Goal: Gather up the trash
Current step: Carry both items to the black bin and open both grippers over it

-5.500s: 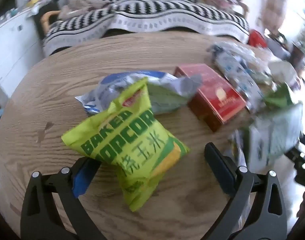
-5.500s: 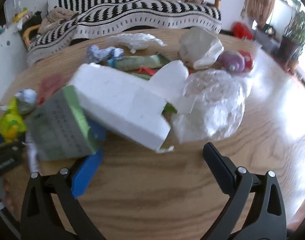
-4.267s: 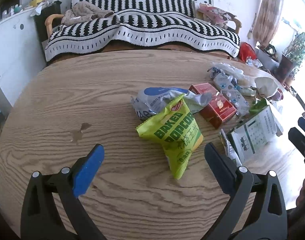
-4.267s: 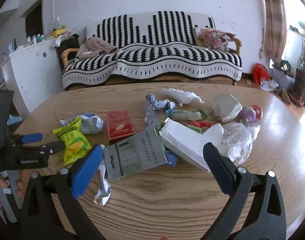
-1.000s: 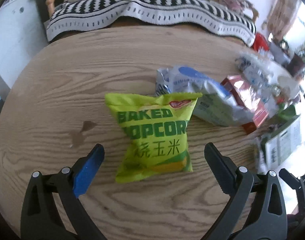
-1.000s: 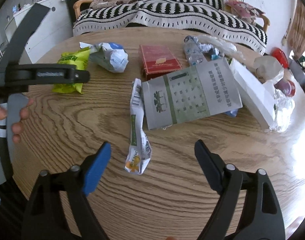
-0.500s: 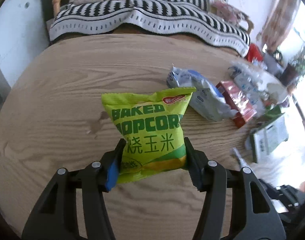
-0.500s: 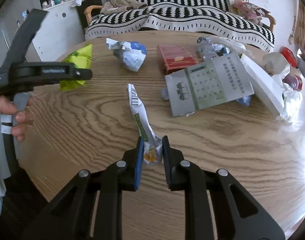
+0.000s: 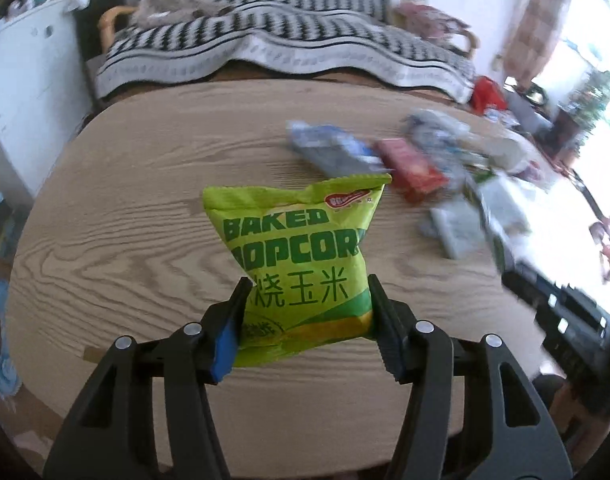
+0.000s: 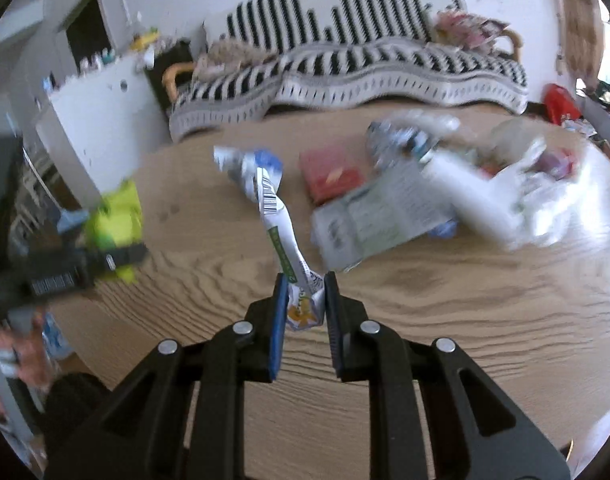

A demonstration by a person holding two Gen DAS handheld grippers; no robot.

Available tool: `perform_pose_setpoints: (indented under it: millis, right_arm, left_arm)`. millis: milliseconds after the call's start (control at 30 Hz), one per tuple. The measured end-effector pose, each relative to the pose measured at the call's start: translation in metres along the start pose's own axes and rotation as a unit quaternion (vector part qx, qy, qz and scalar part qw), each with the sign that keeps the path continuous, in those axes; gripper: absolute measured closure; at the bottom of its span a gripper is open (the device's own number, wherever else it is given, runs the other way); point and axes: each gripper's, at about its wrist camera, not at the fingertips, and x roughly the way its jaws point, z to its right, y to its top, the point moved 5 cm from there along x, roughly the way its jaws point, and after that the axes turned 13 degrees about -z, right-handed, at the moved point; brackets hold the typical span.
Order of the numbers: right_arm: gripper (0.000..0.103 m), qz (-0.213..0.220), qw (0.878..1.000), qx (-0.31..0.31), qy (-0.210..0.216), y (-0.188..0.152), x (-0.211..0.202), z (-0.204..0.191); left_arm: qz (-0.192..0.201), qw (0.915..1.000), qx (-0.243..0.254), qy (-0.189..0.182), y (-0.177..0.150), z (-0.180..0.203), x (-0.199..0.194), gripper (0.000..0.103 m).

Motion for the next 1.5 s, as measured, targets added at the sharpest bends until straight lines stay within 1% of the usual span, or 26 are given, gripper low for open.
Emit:
perform_pose_setpoints:
  millis: [67, 133, 200, 233, 267, 333, 367, 400, 433, 467, 533, 567, 633, 667, 733, 833, 967, 1067, 1200, 1233, 1267, 1300, 1333, 1367, 1467, 1500]
  right_arm:
    - [0.084, 0.023, 1.000, 0.022, -0.001, -0.001, -0.031, 0.018]
    - [0.084, 0.049, 0.997, 0.060, -0.012, -0.011, -0.069, 0.051]
    - [0.084, 0.071, 0.992, 0.102, -0.034, -0.033, -0.107, 0.089]
    - [0.084, 0.077, 0.989, 0.117, -0.046, -0.045, -0.121, 0.105]
    - [0.084, 0.081, 0.986, 0.135, -0.060, -0.060, -0.137, 0.123]
    - [0.084, 0.079, 0.978, 0.170, -0.090, -0.096, -0.164, 0.162]
    - [0.084, 0.076, 0.975, 0.184, -0.102, -0.111, -0.173, 0.178]
    - [0.084, 0.072, 0.970, 0.201, -0.113, -0.128, -0.183, 0.196]
    - [0.084, 0.066, 0.966, 0.219, -0.120, -0.145, -0.191, 0.213]
    - [0.084, 0.058, 0.962, 0.235, -0.125, -0.159, -0.193, 0.227]
    - [0.084, 0.027, 0.957, 0.259, -0.123, -0.185, -0.183, 0.248]
    - [0.084, -0.015, 0.956, 0.263, -0.129, -0.203, -0.164, 0.258]
    - [0.084, -0.073, 0.949, 0.270, -0.144, -0.232, -0.131, 0.273]
    - [0.084, -0.091, 0.944, 0.285, -0.136, -0.248, -0.119, 0.279]
    - [0.084, -0.098, 0.938, 0.306, -0.132, -0.267, -0.113, 0.287]
    - [0.084, -0.113, 0.930, 0.328, -0.119, -0.283, -0.104, 0.297]
    - [0.084, -0.122, 0.929, 0.332, -0.111, -0.287, -0.097, 0.297]
    - [0.084, -0.121, 0.929, 0.333, -0.108, -0.290, -0.098, 0.299]
    - [0.084, -0.114, 0.927, 0.345, -0.095, -0.289, -0.096, 0.305]
    - [0.080, -0.106, 0.926, 0.350, -0.092, -0.285, -0.098, 0.305]
    - [0.057, -0.094, 0.925, 0.356, -0.093, -0.284, -0.106, 0.307]
    - [0.016, -0.082, 0.925, 0.357, -0.096, -0.282, -0.113, 0.307]
    - [0.007, -0.065, 0.926, 0.360, -0.096, -0.278, -0.120, 0.308]
    - [0.007, -0.045, 0.925, 0.363, -0.099, -0.275, -0.132, 0.310]
    - [0.007, -0.018, 0.927, 0.359, -0.111, -0.266, -0.151, 0.313]
    - [0.007, -0.006, 0.926, 0.358, -0.116, -0.263, -0.159, 0.314]
  left_arm:
    - [0.006, 0.9992, 0.034, -0.019, -0.006, 0.034, -0.011, 0.047]
    - [0.009, 0.9968, 0.069, -0.039, -0.011, 0.070, -0.019, 0.047]
    - [0.007, 0.9913, 0.112, -0.070, -0.021, 0.120, -0.026, 0.047]
    - [0.002, 0.9865, 0.136, -0.091, -0.027, 0.149, -0.028, 0.047]
    - [-0.002, 0.9833, 0.151, -0.103, -0.032, 0.166, -0.029, 0.047]
    - [-0.028, 0.9680, 0.206, -0.141, -0.052, 0.233, -0.025, 0.047]
    - [-0.038, 0.9632, 0.219, -0.152, -0.059, 0.250, -0.022, 0.047]
    - [-0.059, 0.9533, 0.241, -0.172, -0.072, 0.282, -0.014, 0.047]
    - [-0.076, 0.9467, 0.254, -0.184, -0.084, 0.304, -0.005, 0.047]
    - [-0.102, 0.9372, 0.271, -0.194, -0.100, 0.333, 0.013, 0.047]
    - [-0.141, 0.9283, 0.287, -0.189, -0.125, 0.360, 0.046, 0.047]
    - [-0.170, 0.9250, 0.291, -0.176, -0.143, 0.372, 0.073, 0.047]
    - [-0.211, 0.9201, 0.287, -0.164, -0.167, 0.382, 0.106, 0.048]
    - [-0.234, 0.9155, 0.285, -0.160, -0.181, 0.387, 0.124, 0.048]
    - [-0.255, 0.9103, 0.289, -0.151, -0.191, 0.393, 0.142, 0.049]
    - [-0.259, 0.9056, 0.302, -0.147, -0.196, 0.406, 0.150, 0.049]
    - [-0.269, 0.9024, 0.303, -0.146, -0.196, 0.417, 0.166, 0.049]
    - [-0.273, 0.9001, 0.305, -0.151, -0.198, 0.412, 0.164, 0.050]
    - [-0.279, 0.8939, 0.309, -0.167, -0.195, 0.392, 0.152, 0.049]
    - [-0.271, 0.8944, 0.311, -0.173, -0.195, 0.392, 0.150, 0.044]
    - [-0.264, 0.8983, 0.304, -0.176, -0.194, 0.392, 0.148, 0.036]
    - [-0.259, 0.9000, 0.300, -0.183, -0.193, 0.391, 0.144, 0.013]
    - [-0.241, 0.9054, 0.293, -0.191, -0.188, 0.391, 0.138, 0.006]
    - [-0.222, 0.9096, 0.291, -0.196, -0.183, 0.391, 0.132, 0.006]
    - [-0.203, 0.9084, 0.301, -0.208, -0.172, 0.391, 0.116, 0.006]
    - [-0.187, 0.9136, 0.299, -0.203, -0.165, 0.387, 0.108, 0.006]
